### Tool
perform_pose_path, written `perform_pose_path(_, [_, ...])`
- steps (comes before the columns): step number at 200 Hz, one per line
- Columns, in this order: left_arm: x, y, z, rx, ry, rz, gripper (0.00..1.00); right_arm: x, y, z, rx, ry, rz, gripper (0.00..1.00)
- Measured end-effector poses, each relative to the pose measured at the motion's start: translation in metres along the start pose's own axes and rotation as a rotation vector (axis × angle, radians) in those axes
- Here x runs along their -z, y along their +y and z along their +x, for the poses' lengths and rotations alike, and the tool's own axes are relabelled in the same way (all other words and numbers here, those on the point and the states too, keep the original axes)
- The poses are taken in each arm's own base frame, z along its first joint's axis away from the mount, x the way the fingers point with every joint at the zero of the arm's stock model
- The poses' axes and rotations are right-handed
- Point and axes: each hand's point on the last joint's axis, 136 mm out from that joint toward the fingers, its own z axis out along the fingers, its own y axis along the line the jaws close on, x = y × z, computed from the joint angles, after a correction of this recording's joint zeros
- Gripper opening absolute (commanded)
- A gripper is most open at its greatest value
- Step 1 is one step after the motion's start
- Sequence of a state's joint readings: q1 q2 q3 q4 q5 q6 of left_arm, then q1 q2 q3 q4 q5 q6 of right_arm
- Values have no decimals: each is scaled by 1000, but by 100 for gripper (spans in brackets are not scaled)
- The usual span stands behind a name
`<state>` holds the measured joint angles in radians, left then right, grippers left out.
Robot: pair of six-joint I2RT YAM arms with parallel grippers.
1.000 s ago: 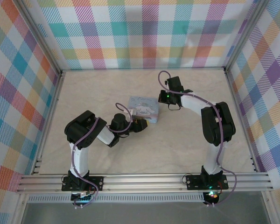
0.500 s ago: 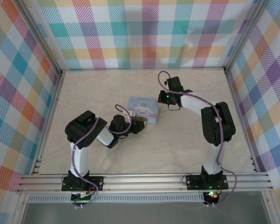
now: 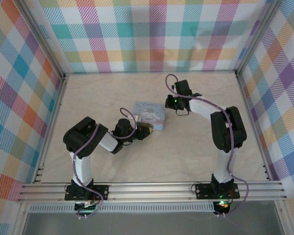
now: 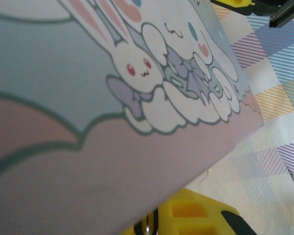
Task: Unlock a padlock with a key
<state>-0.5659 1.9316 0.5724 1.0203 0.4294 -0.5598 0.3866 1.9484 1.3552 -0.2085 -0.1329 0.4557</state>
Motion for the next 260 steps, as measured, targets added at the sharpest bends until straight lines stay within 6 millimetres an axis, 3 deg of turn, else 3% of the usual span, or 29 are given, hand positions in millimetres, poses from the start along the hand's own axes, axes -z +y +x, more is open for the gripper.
perform_pose_path(34, [0,0,1,4,8,-2,35,-8,9,-6,1,13,-38,0])
perform_pose_path(82, [-1,-9,-2,41,1,41,42,-11,12,-6,3,18,-54,0])
perform_pose_path(136, [-16,-23,-2,45,-8,98,45,-11,11,-11,7,-6,-50,0])
perform_pose_path(173, [-17,-22,-2,49,-27,84,45,-12,11,-11,7,-9,-51,0])
perform_pose_path(260, [5,-3,-4,71,-102,-3,38,-14,19,2,16,18,-90,0])
